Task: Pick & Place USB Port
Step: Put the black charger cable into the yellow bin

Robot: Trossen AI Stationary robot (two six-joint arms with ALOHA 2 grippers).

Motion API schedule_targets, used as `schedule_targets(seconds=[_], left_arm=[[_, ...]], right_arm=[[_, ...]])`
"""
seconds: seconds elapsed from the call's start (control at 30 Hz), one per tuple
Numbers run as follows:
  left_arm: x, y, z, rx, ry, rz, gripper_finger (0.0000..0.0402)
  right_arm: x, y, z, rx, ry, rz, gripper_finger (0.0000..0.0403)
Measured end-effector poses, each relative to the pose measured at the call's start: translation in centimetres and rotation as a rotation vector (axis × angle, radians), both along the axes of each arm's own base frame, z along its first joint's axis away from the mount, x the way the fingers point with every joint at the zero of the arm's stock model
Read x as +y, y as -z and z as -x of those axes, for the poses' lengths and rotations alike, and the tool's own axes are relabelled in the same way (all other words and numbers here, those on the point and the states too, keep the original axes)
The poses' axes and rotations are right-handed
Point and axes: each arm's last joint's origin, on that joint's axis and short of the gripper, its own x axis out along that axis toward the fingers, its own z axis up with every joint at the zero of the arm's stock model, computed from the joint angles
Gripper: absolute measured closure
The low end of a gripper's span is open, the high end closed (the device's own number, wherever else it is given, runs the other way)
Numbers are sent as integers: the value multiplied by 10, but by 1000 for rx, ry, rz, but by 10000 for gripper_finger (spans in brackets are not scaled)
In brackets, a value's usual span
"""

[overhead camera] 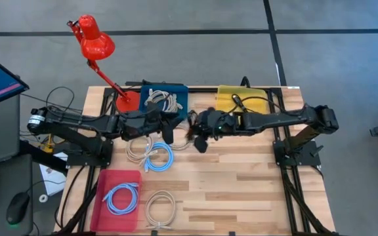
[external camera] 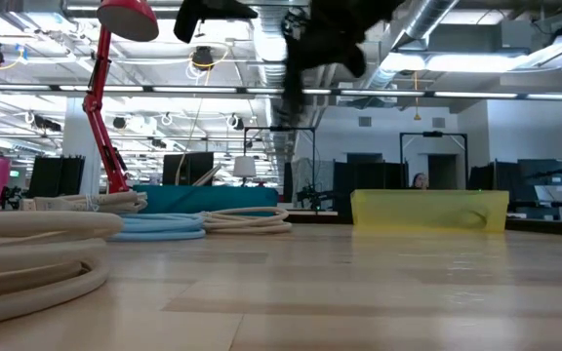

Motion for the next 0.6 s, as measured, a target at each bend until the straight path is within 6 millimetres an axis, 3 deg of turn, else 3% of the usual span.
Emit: schedule_targets(seconds=[0.37, 0.6], left_arm=[[-6, 4, 2, 46, 25, -5, 258], [-13, 4, 2, 46, 50, -6, 276]], right_arm=[[-50, -37, 78, 215, 225, 142, 362], [-88, -42, 114, 340, 347, 163, 362]])
